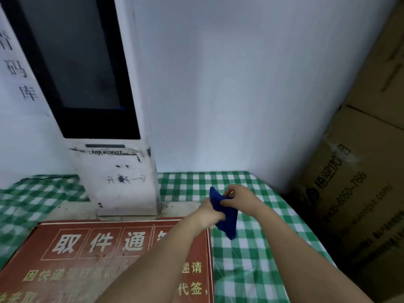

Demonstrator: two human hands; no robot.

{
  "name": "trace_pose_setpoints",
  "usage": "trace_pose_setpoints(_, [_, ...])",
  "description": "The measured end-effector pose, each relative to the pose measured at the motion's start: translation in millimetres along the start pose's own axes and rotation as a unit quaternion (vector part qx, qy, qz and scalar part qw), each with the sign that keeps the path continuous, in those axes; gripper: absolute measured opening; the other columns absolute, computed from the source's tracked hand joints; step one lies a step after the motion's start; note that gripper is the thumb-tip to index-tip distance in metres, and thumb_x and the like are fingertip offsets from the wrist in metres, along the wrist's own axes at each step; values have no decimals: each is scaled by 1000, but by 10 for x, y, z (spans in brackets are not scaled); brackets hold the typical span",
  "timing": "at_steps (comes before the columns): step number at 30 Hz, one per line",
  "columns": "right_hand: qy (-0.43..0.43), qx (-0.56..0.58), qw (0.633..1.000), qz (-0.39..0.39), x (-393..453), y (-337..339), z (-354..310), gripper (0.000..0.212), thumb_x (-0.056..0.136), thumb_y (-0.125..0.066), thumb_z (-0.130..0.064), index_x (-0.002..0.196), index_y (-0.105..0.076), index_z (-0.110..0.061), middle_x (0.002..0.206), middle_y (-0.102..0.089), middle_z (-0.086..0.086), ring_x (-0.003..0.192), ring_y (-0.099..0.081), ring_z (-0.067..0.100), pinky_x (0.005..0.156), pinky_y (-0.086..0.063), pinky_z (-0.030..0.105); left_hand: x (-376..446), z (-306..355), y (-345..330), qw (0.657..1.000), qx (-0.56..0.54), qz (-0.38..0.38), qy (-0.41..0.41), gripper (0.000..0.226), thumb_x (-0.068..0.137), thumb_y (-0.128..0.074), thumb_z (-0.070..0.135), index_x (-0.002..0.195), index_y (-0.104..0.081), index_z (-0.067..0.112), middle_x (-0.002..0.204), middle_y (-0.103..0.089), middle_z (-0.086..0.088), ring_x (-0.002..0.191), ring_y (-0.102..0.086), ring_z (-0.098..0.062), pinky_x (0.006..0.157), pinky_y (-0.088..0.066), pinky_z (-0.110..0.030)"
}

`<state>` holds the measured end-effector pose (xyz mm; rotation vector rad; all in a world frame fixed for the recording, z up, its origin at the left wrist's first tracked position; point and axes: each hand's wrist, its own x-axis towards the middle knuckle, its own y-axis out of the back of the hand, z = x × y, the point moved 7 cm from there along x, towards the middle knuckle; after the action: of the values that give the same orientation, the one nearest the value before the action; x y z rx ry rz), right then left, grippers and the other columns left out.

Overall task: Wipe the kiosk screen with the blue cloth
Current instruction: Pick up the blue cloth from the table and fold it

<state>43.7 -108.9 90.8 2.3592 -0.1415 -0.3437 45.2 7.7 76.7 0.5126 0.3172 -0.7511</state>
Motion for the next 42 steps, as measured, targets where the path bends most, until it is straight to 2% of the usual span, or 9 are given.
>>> trace_pose_setpoints(2, [33, 40, 999, -12, -49, 87, -329, 14, 80, -71, -17, 79, -58, -19, 76, -65, 1, 67, -59, 12, 61, -47, 23, -87, 87, 194, 998, -42, 30, -37, 33, 85, -54, -1, 112, -47, 16, 92, -53, 0, 82, -54, -13, 66, -45, -19])
trace_pose_setpoints(4, [65, 76, 995, -30, -153, 151, -702, 12, 81, -72, -14, 79, -60, -16, 70, -65, -1, 63, -58, 11, 60, -46, 19, -222, 183, 390, 996, -67, 37, -50, 55, 83, -57, 2, 132, -36, 14, 101, -54, 0, 87, -56, -15, 63, -47, -20])
trace_pose_setpoints(7, [104, 131, 984, -54, -301, 185, -1184, 10, 85, -69, -11, 88, -61, -6, 75, -65, 3, 66, -58, 10, 61, -47, 14, -471, 272, 680, 993, -86, 47, -64, 54, 81, -59, 6, 130, -39, 14, 97, -56, 1, 83, -57, -13, 66, -49, -23])
trace_pose_setpoints(11, [136, 158, 976, -66, -465, 156, -1687, 11, 86, -68, -14, 91, -61, -7, 86, -65, 3, 75, -60, 12, 69, -49, 19, -824, 301, 1039, 983, -142, 71, -90, 59, 69, -64, 15, 126, -46, 16, 110, -63, -9, 102, -62, -25, 87, -54, -38])
trace_pose_setpoints(17, [163, 149, 974, -51, -618, 20, -2257, 4, 89, -64, -14, 91, -64, -10, 91, -66, 5, 81, -61, 17, 81, -53, 34, -1268, 231, 1471, 969, -209, 70, -115, 40, 85, -61, 10, 124, -54, 14, 117, -66, -12, 108, -63, -30, 90, -54, -43])
trace_pose_setpoints(21, [166, 135, 975, -57, -724, -157, -2673, 7, 92, -58, -12, 96, -63, -9, 92, -65, 5, 81, -61, 16, 75, -53, 27, -1574, 142, 1806, 962, -224, 93, -128, 39, 87, -63, 14, 125, -54, 15, 117, -66, -9, 108, -64, -27, 91, -54, -43])
trace_pose_setpoints(33, [128, 134, 983, 5, -896, -648, -3414, 27, 84, -70, -21, 106, -55, -15, 101, -61, 4, 83, -58, 14, 68, -48, 23, -2197, -112, 2623, 942, -253, 162, -148, 35, 92, -55, 14, 127, -47, 14, 107, -63, -9, 99, -62, -30, 87, -52, -45])
trace_pose_setpoints(39, [136, 286, 948, 13, -1065, -846, -3766, 10, 87, -59, -13, 95, -54, -12, 93, -61, 4, 82, -57, 17, 67, -47, 26, -2486, -250, 2931, 953, -251, 89, -144, 72, 62, -70, 27, 128, -49, 8, 117, -65, -18, 100, -66, -33, 67, -53, -34])
trace_pose_setpoints(42, [137, 328, 935, 4, -1174, -837, -3854, 10, 88, -58, -15, 97, -54, -12, 96, -63, 6, 86, -59, 20, 69, -49, 30, -2626, -227, 3052, 940, -291, 87, -156, 51, 75, -69, 23, 122, -57, 9, 114, -68, -13, 95, -66, -27, 62, -53, -30])
